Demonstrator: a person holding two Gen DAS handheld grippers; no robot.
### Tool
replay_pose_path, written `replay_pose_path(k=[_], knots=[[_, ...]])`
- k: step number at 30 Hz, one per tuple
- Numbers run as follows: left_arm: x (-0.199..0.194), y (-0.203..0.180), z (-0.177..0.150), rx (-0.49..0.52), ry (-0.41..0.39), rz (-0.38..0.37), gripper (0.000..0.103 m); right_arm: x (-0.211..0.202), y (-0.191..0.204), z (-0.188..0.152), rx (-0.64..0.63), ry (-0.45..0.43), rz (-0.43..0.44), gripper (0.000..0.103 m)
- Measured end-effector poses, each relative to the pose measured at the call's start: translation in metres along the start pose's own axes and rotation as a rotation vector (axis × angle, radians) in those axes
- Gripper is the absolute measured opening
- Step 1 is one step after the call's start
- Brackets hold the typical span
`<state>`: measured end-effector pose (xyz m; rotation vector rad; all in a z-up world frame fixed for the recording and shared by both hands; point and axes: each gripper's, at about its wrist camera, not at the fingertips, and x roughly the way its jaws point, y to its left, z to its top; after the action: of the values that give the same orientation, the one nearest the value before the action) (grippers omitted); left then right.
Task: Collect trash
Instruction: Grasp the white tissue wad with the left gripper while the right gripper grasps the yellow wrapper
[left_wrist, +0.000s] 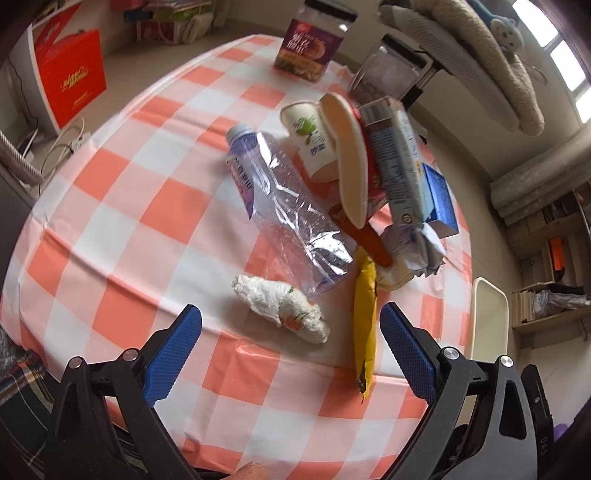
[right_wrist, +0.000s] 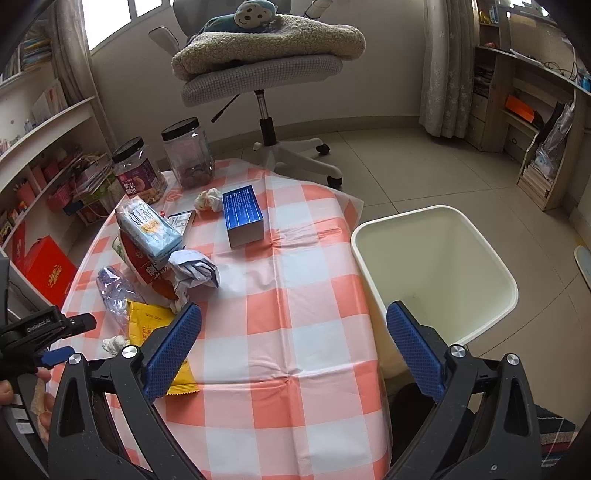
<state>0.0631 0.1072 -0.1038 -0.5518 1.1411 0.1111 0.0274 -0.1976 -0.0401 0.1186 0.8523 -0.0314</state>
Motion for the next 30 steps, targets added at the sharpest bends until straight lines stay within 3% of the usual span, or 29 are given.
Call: replay_pose_path(k=[2, 4, 14, 17, 19, 25, 30], knots=[[0.018, 0.011, -0.002, -0.081, 0.055, -0.065, 0.094, 0.002, 0.000, 0.000, 0.001, 0.015, 0.004, 0.096], [0.027, 0.015, -0.005, -0.126, 0.069, -0.080, 0.093, 0.004, 0.000, 0.000, -0.011, 0.027, -0.007, 0.096], [0.057, 0.007, 0.001, -0.138, 0.075, -0.033, 0.076, 0.013, 0.003, -0.004, -0.012, 0.046, 0.019, 0.096], [0.060, 0.009, 0.002, -0.121, 0.076, -0.002, 0.055, 0.016, 0.006, -0.005, -0.014, 0.057, 0.040, 0.096], [0.056, 0.013, 0.001, -0.114, 0.080, -0.012, 0.049, 0.019, 0.012, -0.006, -0.021, 0.071, 0.060, 0.096], [0.021, 0.026, -0.004, -0.060, 0.013, -0.009, 0.047, 0.032, 0.045, -0.012, -0.075, 0.124, 0.152, 0.096], [-0.025, 0.044, 0.005, -0.062, -0.110, 0.009, 0.047, 0.046, 0.095, -0.023, -0.197, 0.159, 0.189, 0.096]])
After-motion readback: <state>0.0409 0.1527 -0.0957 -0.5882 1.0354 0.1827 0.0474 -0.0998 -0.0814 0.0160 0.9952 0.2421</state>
